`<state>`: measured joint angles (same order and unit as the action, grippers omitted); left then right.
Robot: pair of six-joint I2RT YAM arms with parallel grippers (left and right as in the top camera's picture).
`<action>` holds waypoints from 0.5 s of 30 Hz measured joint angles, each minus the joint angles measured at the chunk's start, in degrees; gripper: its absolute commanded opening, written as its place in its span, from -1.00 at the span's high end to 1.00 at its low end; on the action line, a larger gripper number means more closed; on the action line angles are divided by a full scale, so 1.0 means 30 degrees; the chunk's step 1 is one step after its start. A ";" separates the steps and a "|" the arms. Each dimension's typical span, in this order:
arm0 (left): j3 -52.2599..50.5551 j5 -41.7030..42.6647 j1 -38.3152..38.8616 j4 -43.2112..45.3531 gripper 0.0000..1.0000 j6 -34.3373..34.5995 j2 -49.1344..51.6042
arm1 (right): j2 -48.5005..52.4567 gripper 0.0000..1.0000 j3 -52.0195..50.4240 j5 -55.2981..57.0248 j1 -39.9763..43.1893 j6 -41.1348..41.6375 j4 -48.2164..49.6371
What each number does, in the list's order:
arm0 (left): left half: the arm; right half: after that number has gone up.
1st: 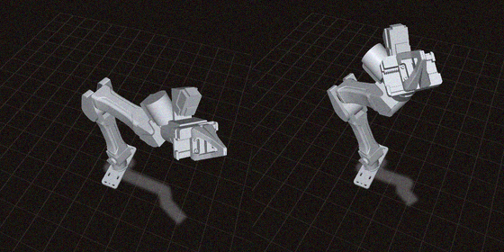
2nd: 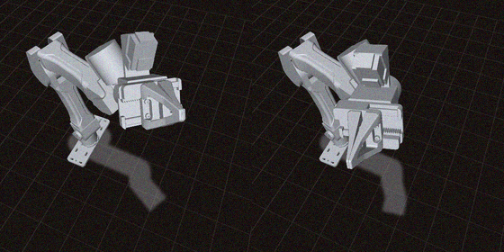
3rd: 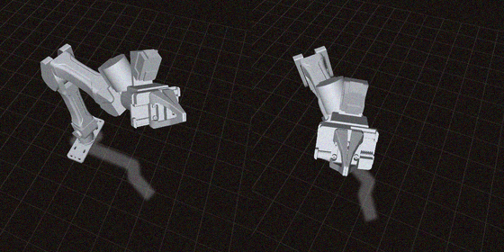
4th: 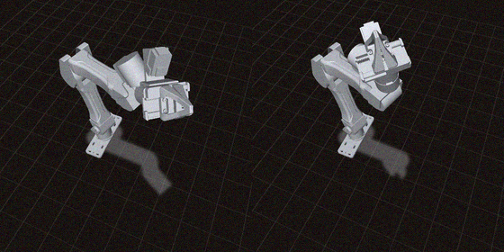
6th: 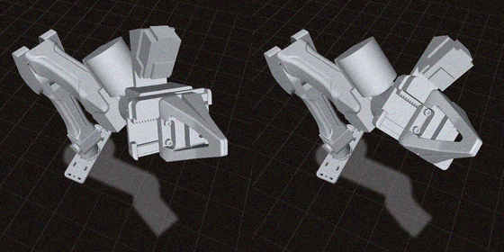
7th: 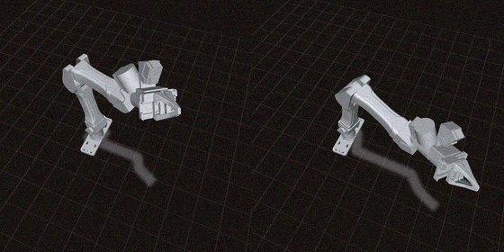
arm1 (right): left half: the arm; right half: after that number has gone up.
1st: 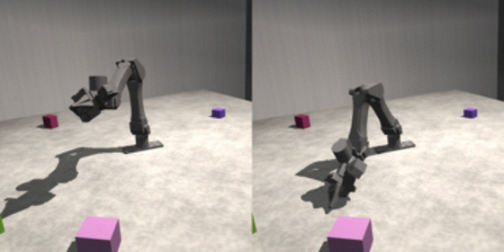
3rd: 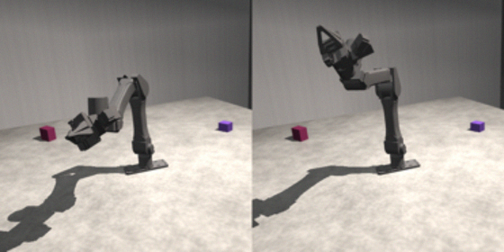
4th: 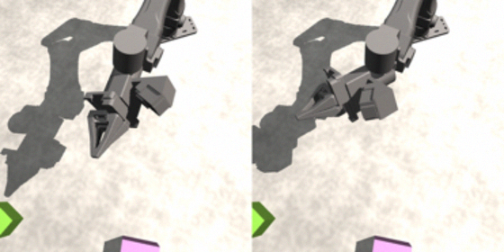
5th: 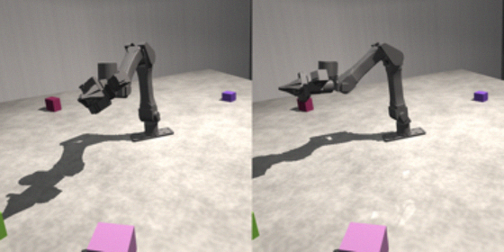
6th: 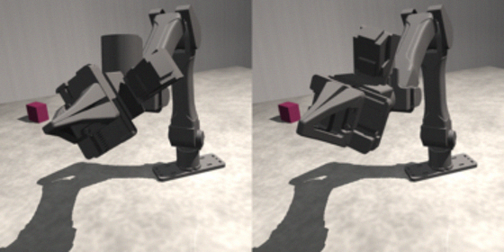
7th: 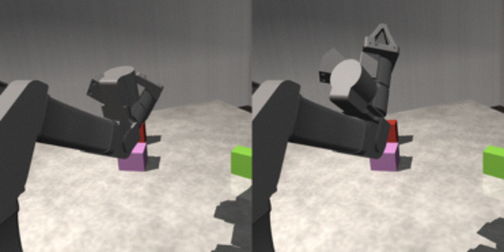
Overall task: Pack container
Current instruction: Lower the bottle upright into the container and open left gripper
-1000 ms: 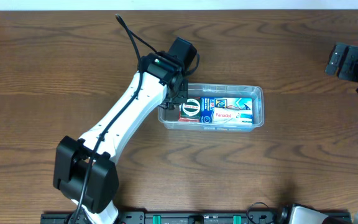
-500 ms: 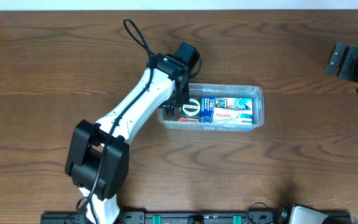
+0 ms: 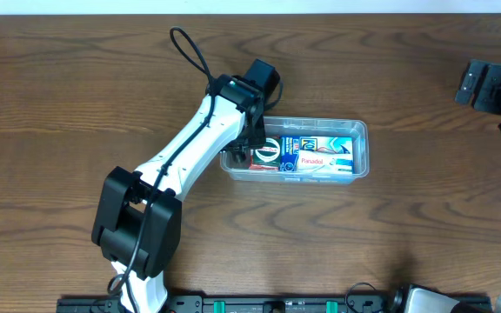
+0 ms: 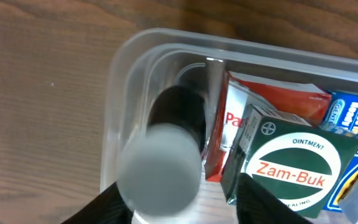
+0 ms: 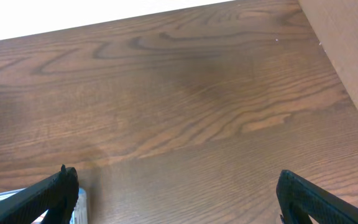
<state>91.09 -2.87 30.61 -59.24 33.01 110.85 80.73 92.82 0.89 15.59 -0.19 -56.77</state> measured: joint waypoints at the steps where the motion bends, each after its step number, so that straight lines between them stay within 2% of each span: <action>1: 0.0000 0.0000 0.0015 0.0007 -0.08 0.0000 0.0000 | 0.0000 -0.98 0.0000 0.0000 0.0000 0.0000 0.0000; 15: 0.0007 0.0036 0.0036 -0.0627 -0.08 -0.0124 -0.0015 | 0.0000 -0.99 0.0000 0.0007 0.0000 0.0000 0.0007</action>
<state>91.11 -2.76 30.72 -61.12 32.64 110.80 80.73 92.82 0.91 15.59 -0.19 -56.75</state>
